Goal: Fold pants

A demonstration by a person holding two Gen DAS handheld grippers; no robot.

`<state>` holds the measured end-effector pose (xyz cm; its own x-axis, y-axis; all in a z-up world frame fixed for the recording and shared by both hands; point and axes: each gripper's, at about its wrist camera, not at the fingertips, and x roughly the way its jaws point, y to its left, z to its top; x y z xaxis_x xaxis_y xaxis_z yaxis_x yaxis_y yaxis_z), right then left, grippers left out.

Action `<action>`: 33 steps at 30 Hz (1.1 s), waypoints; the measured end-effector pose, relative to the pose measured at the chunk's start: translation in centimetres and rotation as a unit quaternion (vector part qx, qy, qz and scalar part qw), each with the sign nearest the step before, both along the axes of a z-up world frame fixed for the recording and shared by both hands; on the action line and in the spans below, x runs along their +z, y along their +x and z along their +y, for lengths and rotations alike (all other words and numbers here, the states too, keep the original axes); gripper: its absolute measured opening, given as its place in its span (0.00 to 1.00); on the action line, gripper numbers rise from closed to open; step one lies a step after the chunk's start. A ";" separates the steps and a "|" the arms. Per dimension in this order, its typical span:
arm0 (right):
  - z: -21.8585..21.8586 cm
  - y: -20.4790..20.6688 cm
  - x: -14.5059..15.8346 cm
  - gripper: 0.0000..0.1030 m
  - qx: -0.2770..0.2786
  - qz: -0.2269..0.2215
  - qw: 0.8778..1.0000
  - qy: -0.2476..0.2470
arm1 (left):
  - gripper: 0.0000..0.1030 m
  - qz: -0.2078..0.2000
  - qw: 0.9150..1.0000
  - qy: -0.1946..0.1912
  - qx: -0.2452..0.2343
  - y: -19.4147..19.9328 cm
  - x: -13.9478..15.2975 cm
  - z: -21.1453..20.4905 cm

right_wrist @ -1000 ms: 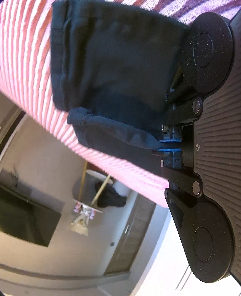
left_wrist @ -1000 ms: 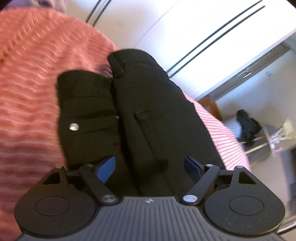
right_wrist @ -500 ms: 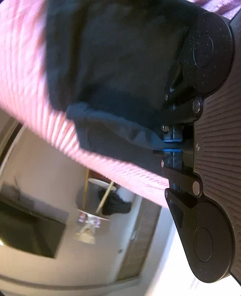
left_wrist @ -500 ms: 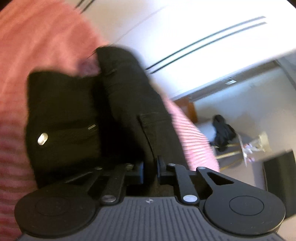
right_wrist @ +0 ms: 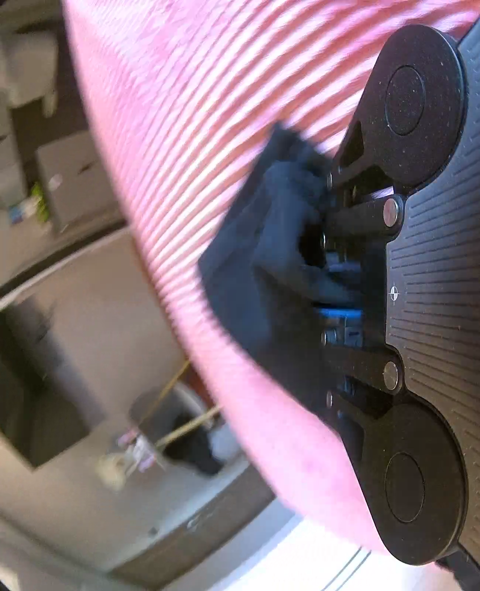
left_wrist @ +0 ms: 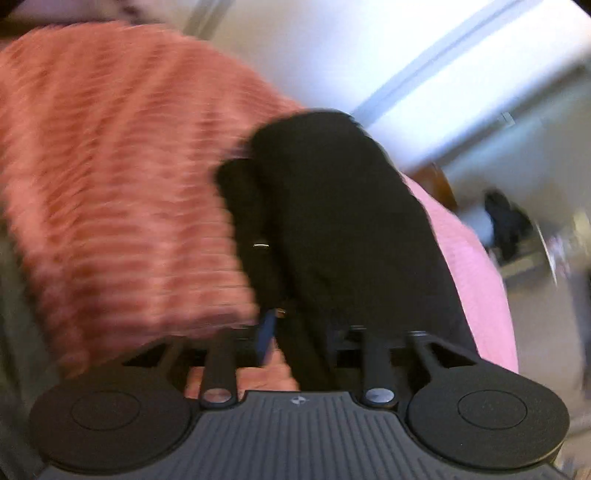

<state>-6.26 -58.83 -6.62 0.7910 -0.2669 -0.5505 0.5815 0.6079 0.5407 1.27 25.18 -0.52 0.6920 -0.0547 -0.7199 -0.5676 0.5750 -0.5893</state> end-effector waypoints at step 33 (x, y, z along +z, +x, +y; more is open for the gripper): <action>0.6 0.7 -0.1 0.15 -0.020 -0.007 0.999 0.038 | 0.48 -0.031 0.999 -0.002 0.010 1.7 -1.0 -2.1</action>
